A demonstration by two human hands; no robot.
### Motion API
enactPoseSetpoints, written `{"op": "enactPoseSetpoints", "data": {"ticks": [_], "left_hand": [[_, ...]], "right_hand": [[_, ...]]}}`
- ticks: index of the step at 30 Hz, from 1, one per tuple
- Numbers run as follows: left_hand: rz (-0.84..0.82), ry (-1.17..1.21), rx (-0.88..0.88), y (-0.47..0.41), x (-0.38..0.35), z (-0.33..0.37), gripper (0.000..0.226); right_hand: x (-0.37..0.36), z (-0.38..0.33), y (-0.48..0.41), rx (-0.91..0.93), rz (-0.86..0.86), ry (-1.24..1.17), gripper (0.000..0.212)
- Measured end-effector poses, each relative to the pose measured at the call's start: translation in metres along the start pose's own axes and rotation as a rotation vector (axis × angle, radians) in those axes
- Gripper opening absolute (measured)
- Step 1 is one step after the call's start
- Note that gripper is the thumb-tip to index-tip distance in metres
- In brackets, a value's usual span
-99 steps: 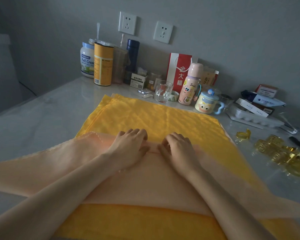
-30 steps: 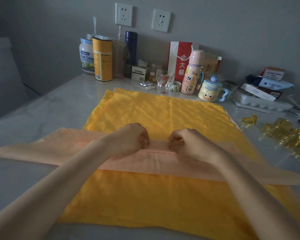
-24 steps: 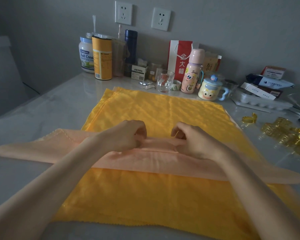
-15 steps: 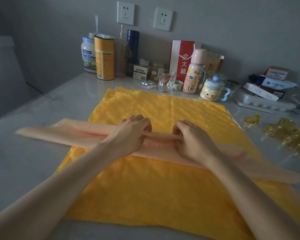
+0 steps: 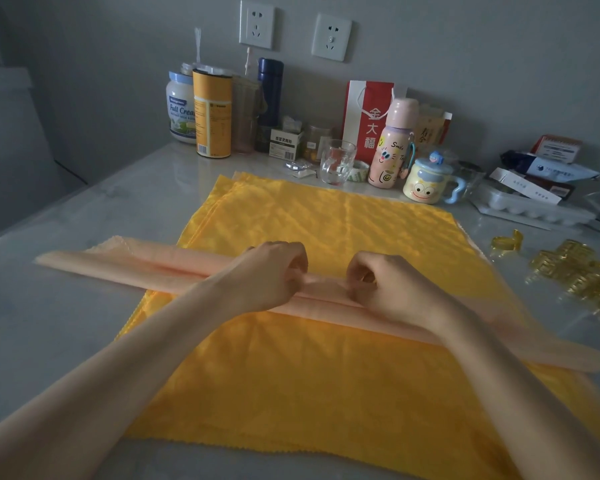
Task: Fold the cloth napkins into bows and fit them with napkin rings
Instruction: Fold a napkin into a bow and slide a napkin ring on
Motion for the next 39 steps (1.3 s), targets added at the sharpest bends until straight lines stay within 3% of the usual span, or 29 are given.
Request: {"op": "enactPoseSetpoints", "data": {"ticks": [3, 7, 12, 15, 17, 19, 22, 23, 28, 31, 35, 39], "left_hand": [[0.008, 0.029, -0.009, 0.001, 0.003, 0.004, 0.027], [0.012, 0.007, -0.012, 0.002, 0.004, 0.011, 0.022], [0.009, 0.004, -0.001, 0.002, 0.003, 0.015, 0.032], [-0.044, -0.009, 0.059, 0.002, -0.003, 0.014, 0.029], [-0.06, -0.04, 0.065, 0.002, -0.007, 0.015, 0.032], [-0.062, -0.033, 0.048, 0.004, -0.008, 0.016, 0.027], [-0.098, 0.108, 0.053, 0.008, -0.011, 0.017, 0.022], [-0.115, 0.127, 0.057, 0.009, -0.013, 0.017, 0.024], [-0.113, -0.012, 0.02, 0.022, -0.016, 0.026, 0.027], [-0.112, -0.173, -0.013, 0.032, -0.023, 0.034, 0.038], [-0.212, -0.292, 0.05, 0.041, -0.042, 0.03, 0.052], [-0.25, -0.308, 0.078, 0.041, -0.045, 0.026, 0.053]], "right_hand": [[0.004, -0.006, 0.002, 0.008, 0.037, 0.005, 0.019], [0.005, -0.021, 0.007, 0.069, 0.023, 0.091, 0.015], [-0.005, -0.031, 0.017, 0.058, -0.173, 0.096, 0.009], [-0.009, -0.03, 0.021, -0.017, -0.296, -0.042, 0.024], [-0.007, -0.027, 0.017, -0.06, -0.218, -0.107, 0.036], [-0.004, -0.022, 0.011, -0.076, -0.01, 0.039, 0.044], [-0.009, -0.025, 0.007, -0.009, 0.165, 0.233, 0.027], [-0.015, -0.025, 0.006, 0.012, 0.132, 0.207, 0.023], [-0.033, -0.009, 0.009, -0.025, -0.033, 0.152, 0.041], [-0.051, -0.01, 0.02, 0.015, -0.072, 0.204, 0.065], [-0.052, -0.009, 0.027, -0.065, -0.059, 0.195, 0.052], [-0.048, 0.0, 0.033, -0.128, -0.077, 0.198, 0.057]]}}
Point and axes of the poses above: each hand's wrist, its own y-axis away from the middle knuckle, its own x-axis out of the back of the hand, z = x × y, the point moved 8 cm from there along -y, towards the middle knuckle, and after that the axes turned 3 degrees about -y, right-handed, at the moved point
